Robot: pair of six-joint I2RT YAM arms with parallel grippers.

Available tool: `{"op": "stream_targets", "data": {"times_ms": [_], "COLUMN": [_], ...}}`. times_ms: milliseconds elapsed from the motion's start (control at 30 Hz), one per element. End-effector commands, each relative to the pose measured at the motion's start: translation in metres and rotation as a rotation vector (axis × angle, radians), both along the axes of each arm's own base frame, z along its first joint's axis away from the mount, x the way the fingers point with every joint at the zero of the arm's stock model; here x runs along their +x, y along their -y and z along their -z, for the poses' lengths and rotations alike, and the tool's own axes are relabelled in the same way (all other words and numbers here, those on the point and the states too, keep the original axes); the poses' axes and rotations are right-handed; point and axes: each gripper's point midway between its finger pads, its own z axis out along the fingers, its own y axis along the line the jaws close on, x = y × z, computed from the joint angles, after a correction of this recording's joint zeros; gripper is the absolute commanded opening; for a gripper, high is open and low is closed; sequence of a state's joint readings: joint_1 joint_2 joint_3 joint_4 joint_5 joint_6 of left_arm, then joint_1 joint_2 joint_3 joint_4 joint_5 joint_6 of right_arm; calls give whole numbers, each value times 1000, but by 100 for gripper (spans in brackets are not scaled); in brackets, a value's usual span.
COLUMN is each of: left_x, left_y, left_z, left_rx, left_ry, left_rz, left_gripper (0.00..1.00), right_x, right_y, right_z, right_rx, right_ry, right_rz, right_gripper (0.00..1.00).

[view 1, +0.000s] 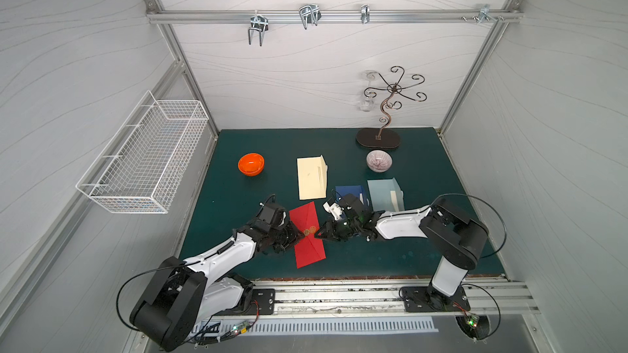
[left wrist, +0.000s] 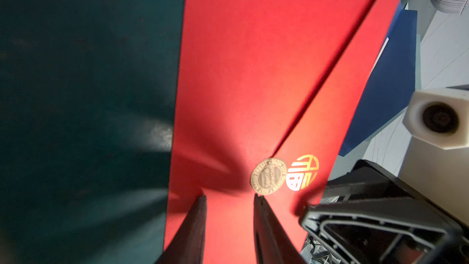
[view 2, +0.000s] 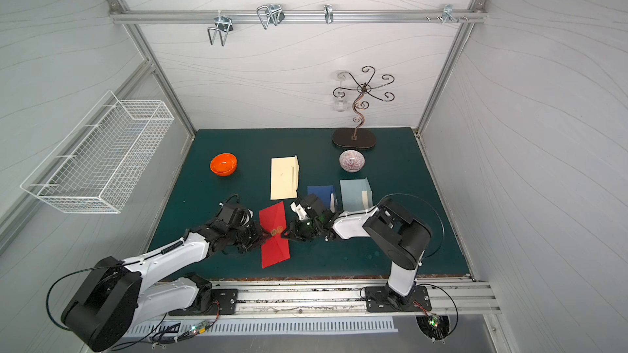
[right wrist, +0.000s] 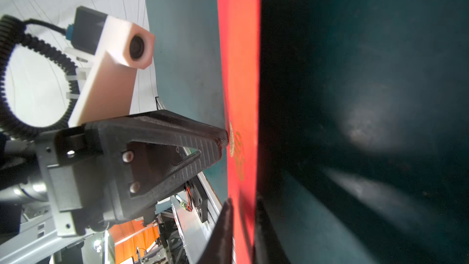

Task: Open the envelope
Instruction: Pick up the envelope from the center of the board.

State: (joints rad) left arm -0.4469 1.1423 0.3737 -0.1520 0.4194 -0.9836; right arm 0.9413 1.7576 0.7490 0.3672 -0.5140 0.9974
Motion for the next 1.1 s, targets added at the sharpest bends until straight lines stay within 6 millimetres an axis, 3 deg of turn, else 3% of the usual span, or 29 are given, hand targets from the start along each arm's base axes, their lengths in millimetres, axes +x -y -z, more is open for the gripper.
{"op": "stream_targets", "data": {"times_ms": [0,200,400,733,867,1067], "left_x": [5,7,14,32,35,46], "left_y": [1,0,-4,5,29,42], "left_z": [-10,-19,-48,-142,-186,-230], "left_rx": [-15,-11,-9,-127,-273,-383], "left_ry": [37,60,131,376,491,608], "left_rz": [-11,-19,-38,-40,64,137], "left_gripper": [35,36,38,52,60,66], "right_x": [-1,-1,1,12,9,6], "right_y": [-3,0,10,43,57,78], "right_z": [-3,-10,-32,-109,-152,-187], "right_rx": [-2,-1,-3,125,250,391], "right_ry": [3,21,99,343,442,486], "right_rz": [-11,-15,-8,32,28,34], "right_gripper": [6,0,0,0,0,1]}}
